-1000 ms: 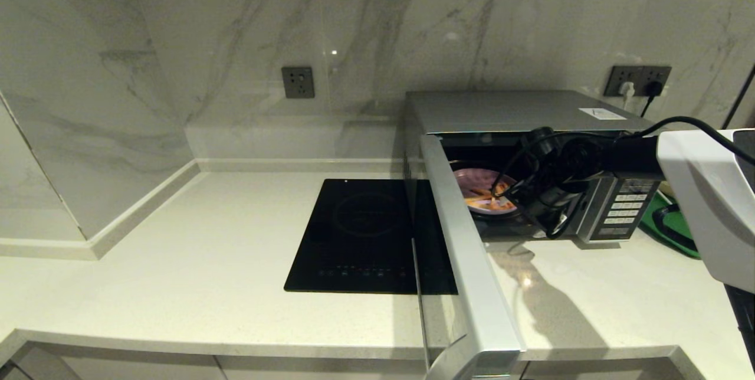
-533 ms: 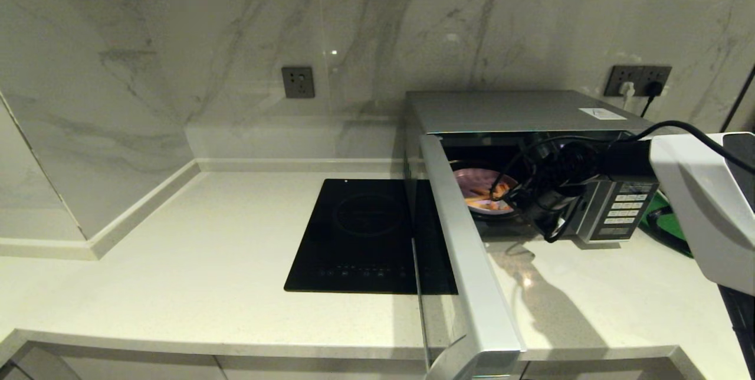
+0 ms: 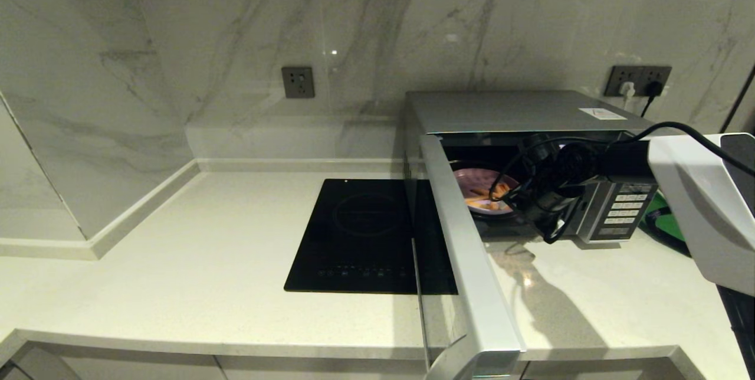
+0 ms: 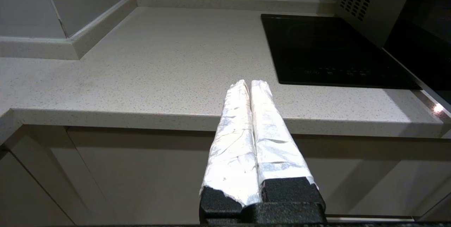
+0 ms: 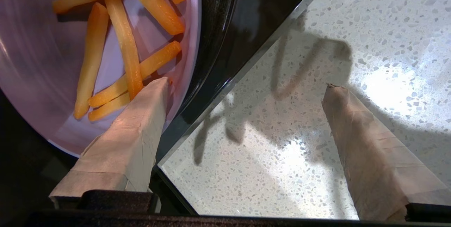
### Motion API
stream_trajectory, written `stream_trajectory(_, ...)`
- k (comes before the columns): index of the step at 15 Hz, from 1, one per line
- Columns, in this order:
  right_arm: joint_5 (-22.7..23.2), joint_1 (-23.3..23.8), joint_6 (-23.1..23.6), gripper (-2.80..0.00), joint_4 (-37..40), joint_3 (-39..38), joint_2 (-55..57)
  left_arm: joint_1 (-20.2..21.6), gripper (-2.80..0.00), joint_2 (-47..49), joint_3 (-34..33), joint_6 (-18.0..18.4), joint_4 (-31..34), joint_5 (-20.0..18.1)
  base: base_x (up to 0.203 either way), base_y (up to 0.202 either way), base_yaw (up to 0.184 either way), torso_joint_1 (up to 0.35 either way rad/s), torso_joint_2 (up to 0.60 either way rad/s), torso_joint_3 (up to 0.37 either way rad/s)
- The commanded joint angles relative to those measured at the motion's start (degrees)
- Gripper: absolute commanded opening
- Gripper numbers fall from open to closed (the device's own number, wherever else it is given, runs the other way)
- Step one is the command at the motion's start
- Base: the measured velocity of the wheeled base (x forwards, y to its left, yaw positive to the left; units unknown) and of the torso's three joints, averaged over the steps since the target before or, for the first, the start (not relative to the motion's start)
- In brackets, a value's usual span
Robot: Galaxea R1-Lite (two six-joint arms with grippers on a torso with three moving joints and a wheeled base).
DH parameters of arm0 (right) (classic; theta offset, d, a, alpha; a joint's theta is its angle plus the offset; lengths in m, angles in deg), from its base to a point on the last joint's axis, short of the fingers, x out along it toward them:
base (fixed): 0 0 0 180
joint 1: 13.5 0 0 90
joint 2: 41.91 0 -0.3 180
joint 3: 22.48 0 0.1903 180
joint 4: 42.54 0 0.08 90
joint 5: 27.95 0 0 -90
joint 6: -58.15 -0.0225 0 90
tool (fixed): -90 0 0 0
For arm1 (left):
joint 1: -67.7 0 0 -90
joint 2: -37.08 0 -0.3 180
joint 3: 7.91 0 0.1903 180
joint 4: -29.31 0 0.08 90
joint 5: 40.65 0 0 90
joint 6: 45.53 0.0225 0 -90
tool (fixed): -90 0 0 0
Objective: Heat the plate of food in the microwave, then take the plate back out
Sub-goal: Take the plate out of the microwave
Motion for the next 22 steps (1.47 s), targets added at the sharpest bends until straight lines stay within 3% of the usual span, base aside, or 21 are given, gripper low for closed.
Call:
stream_trajectory(1,-0.1,0.0,-0.4,0.0,0.2,-0.2,-0.2,0.0,-2.8,0.0,0.0,0.0,0.0,0.0,0.0,0.0,0.0,0.0,0.0,0.0)
stream_trajectory(22,-0.1,0.1,-1.4,0.0,0.6,-1.9,-1.4,0.0,-2.8,0.0,0.0,0.0,0.0,0.0,0.0,0.0,0.0,0.0,0.0,0.0)
